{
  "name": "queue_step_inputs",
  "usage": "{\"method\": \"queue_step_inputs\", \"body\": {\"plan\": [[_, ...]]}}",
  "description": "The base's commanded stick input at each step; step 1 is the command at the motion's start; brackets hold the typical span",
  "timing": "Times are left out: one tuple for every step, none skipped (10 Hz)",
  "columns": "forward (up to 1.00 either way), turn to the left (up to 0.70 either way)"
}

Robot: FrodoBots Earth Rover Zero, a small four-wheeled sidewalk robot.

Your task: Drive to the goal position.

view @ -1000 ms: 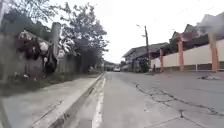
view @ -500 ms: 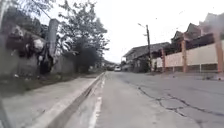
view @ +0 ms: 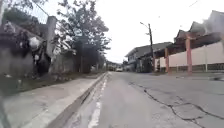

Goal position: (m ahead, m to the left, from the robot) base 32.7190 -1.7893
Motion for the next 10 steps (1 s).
{"method": "queue_step_inputs", "body": {"plan": [[0.70,-0.02],[0.70,0.00],[0.70,0.00],[0.70,0.00],[0.70,0.00],[0.70,0.00],[0.70,0.00],[0.70,0.00],[0.70,0.00],[0.70,-0.09]]}}
